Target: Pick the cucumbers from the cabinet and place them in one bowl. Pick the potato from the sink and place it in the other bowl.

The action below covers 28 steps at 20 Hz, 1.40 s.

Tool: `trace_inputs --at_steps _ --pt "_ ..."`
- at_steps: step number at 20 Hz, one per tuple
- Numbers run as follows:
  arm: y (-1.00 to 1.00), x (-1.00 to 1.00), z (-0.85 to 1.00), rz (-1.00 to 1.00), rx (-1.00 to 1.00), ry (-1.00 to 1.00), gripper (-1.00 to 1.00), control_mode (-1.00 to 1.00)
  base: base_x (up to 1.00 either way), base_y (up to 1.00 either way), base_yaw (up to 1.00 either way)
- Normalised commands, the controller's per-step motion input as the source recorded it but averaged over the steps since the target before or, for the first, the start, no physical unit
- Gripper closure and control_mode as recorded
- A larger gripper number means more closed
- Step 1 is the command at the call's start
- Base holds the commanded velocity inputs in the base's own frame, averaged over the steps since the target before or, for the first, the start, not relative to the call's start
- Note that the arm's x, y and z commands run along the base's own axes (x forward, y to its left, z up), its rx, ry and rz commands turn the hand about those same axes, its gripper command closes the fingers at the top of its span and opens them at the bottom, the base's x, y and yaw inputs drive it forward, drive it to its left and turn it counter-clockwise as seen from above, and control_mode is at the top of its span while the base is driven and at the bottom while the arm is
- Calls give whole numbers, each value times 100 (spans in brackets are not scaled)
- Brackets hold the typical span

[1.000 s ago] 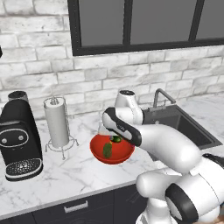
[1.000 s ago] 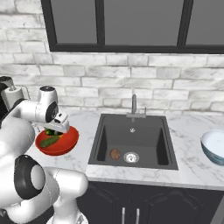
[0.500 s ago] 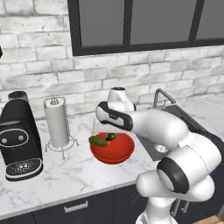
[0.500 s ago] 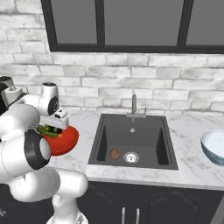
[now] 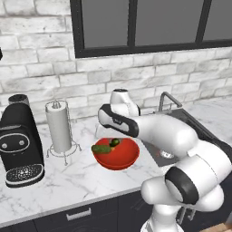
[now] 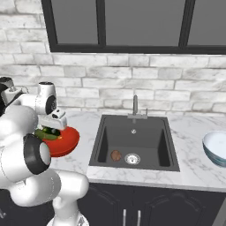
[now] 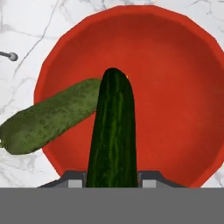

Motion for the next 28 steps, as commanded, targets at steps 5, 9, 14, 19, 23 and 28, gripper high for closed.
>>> trace_inputs --at_steps 5,9,14,19,23,28 --pt "-1 -40 -2 0 0 -11 100 -100 0 0 0" --pt "-23 11 -3 0 -2 -5 100 -100 0 0 0" --pt "-24 14 0 0 0 -3 100 -100 0 0 0" --pt "-1 1 -5 0 0 0 100 -100 0 0 0" --pt "0 22 -37 0 0 0 100 -100 0 0 0" --pt "0 9 -7 0 0 0 100 -100 0 0 0"
